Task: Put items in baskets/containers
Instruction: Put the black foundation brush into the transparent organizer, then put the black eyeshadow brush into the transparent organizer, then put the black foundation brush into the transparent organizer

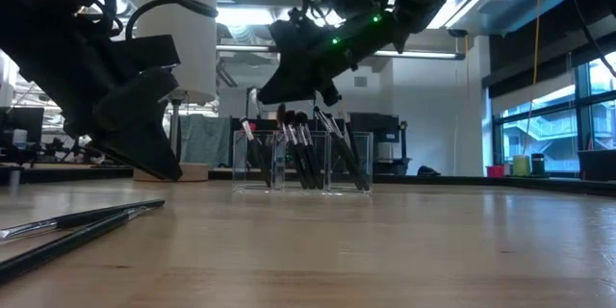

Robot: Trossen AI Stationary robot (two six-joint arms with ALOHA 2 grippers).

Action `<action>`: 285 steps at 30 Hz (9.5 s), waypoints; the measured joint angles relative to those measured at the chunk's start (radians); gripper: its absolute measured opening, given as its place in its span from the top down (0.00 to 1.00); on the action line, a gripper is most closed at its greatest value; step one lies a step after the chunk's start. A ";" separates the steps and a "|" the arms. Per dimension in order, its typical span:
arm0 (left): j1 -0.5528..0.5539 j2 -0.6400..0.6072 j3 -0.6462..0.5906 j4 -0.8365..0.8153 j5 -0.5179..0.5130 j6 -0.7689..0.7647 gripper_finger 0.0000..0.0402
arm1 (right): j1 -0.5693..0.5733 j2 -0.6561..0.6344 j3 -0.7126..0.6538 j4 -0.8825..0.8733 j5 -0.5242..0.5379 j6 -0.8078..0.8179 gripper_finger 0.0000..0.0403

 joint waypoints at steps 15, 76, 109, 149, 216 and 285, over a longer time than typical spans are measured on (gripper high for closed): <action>0.001 -0.002 0.000 -0.056 0.068 -0.005 0.65 | 0.136 -0.057 0.001 -0.100 -0.032 0.052 0.69; -0.202 -0.071 0.207 -0.790 0.203 -0.571 0.65 | 0.422 0.605 0.764 -0.514 -0.256 -0.854 0.69; -0.232 -0.070 0.201 -0.789 0.196 -0.573 0.65 | 0.339 0.551 0.911 -1.232 -0.238 -0.246 0.97; -0.203 -0.070 0.201 -0.788 0.088 -0.564 0.65 | 0.153 -0.083 -0.276 0.515 0.250 -0.119 0.97; -0.125 -0.070 0.201 -0.616 0.116 -0.381 0.65 | 0.565 0.248 0.370 -0.806 -0.149 -0.685 0.72; -0.131 -0.070 0.200 -0.695 0.062 -0.286 0.65 | 0.536 0.292 0.546 -1.167 0.645 -1.180 0.98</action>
